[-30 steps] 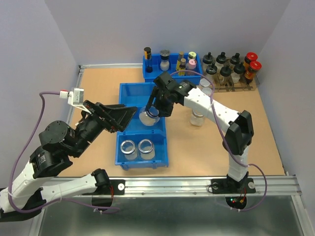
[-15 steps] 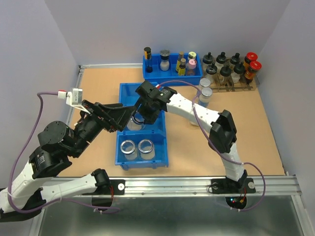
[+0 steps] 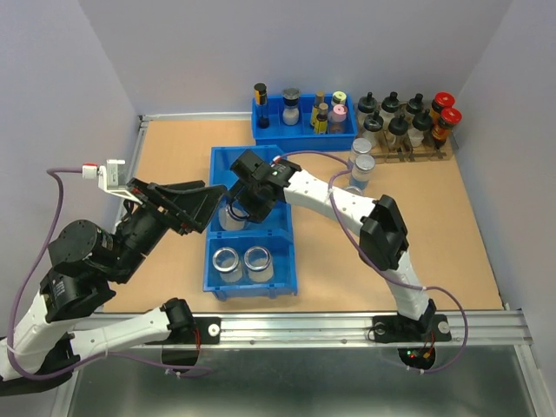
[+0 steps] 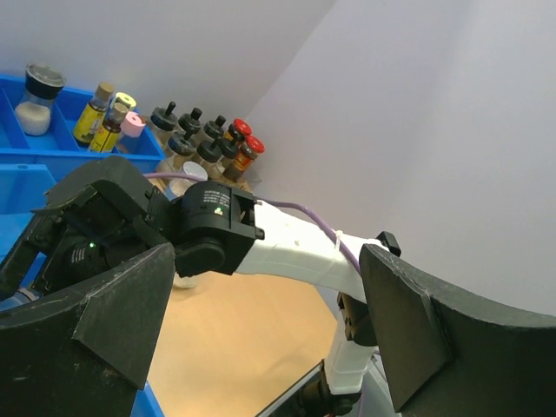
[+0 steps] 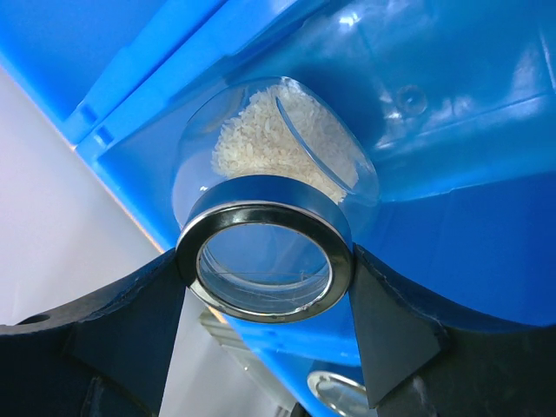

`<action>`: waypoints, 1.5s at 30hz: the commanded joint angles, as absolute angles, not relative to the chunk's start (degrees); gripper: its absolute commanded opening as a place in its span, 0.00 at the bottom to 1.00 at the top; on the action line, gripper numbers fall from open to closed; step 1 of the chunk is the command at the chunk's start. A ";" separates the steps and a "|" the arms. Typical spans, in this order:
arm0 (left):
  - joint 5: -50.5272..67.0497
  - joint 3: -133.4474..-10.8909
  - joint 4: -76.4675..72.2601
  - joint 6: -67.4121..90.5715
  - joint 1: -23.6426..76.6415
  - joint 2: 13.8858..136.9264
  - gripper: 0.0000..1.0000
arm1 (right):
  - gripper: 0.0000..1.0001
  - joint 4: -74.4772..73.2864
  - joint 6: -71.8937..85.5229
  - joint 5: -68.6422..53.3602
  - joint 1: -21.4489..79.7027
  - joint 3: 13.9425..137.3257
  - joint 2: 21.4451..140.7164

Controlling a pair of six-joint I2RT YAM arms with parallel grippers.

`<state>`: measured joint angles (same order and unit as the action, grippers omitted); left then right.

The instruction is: Organize the condiment bottles

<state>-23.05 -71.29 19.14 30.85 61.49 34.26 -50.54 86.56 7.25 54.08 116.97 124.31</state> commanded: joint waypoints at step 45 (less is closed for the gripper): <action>-20.92 -74.88 15.73 30.58 61.44 39.99 0.99 | 1.00 -53.61 34.40 16.52 28.58 80.33 86.66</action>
<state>-22.37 -73.36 18.41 30.89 61.49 38.30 -50.19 44.84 10.63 32.38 82.56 89.47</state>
